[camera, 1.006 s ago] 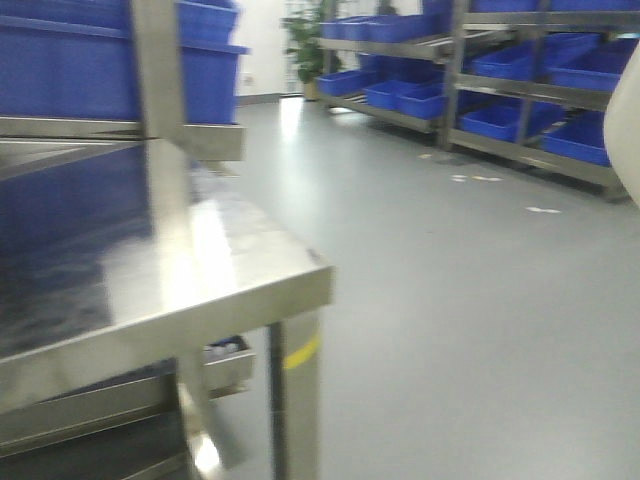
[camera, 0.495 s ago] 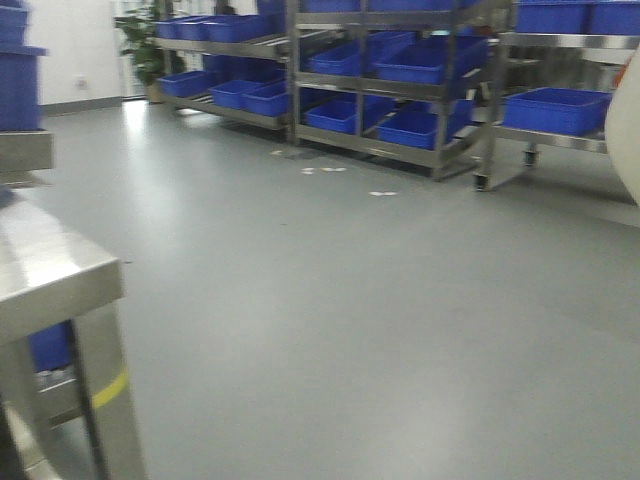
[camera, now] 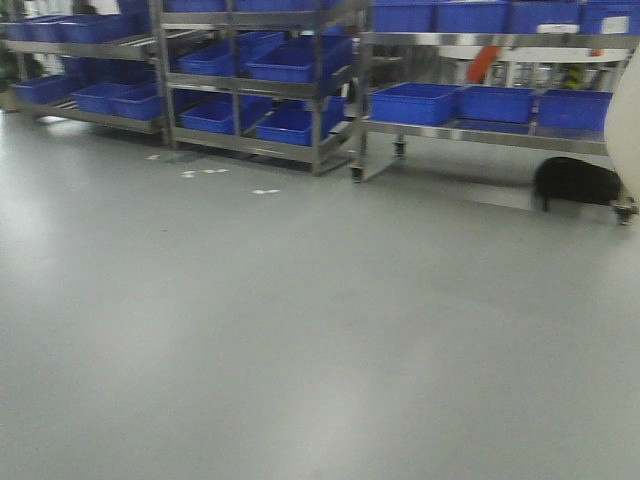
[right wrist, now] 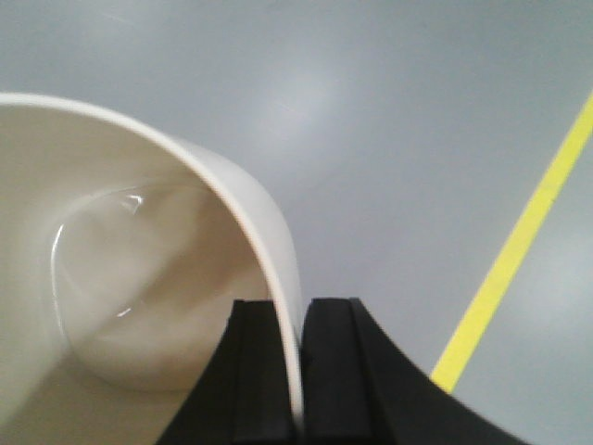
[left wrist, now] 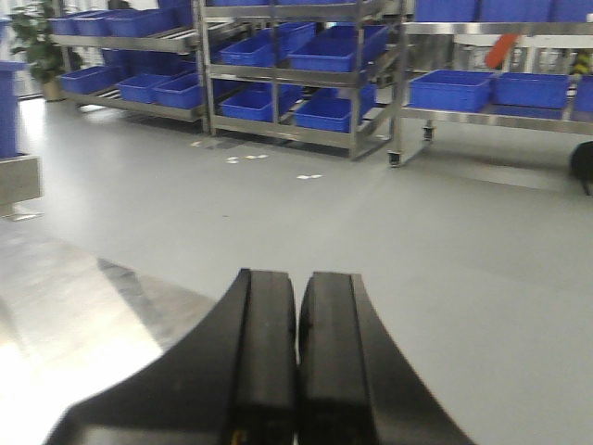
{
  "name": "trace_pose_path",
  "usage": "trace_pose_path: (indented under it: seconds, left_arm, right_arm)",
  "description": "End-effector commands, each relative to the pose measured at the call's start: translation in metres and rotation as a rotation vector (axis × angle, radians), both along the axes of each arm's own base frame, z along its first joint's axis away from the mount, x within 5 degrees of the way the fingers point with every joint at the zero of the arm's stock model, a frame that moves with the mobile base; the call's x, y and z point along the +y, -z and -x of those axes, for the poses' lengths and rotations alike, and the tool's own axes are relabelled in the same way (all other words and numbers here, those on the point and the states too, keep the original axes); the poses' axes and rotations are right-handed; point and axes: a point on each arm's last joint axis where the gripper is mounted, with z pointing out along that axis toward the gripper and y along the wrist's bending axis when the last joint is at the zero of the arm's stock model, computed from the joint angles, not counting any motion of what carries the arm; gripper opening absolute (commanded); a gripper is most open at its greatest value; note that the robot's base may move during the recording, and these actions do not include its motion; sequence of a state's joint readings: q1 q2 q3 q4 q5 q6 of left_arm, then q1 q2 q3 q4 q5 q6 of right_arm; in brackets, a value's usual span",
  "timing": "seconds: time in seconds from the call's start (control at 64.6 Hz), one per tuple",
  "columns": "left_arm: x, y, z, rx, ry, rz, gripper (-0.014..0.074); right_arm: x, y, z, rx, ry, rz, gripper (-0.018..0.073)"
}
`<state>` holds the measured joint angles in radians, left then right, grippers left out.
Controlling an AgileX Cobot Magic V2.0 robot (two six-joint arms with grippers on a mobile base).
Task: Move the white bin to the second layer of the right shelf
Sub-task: 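Drive the base away from the table holding the bin in the right gripper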
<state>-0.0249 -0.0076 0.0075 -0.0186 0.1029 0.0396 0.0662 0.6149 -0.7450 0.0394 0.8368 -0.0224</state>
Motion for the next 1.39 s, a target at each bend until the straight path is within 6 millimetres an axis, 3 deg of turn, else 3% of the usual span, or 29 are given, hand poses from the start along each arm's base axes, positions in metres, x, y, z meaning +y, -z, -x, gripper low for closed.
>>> trace_pose_path:
  seconds: [0.0, 1.378]
  left_arm:
    - [0.0003, 0.0005, 0.0005, -0.074, -0.003, 0.015, 0.0085]
    - [0.0005, 0.0013, 0.0004, -0.071, -0.008, 0.015, 0.0085]
  right_arm:
    - [0.0006, -0.0154, -0.0027, -0.111, -0.002, -0.010, 0.0055]
    - [0.0006, -0.0154, -0.0027, -0.111, -0.002, -0.010, 0.0055]
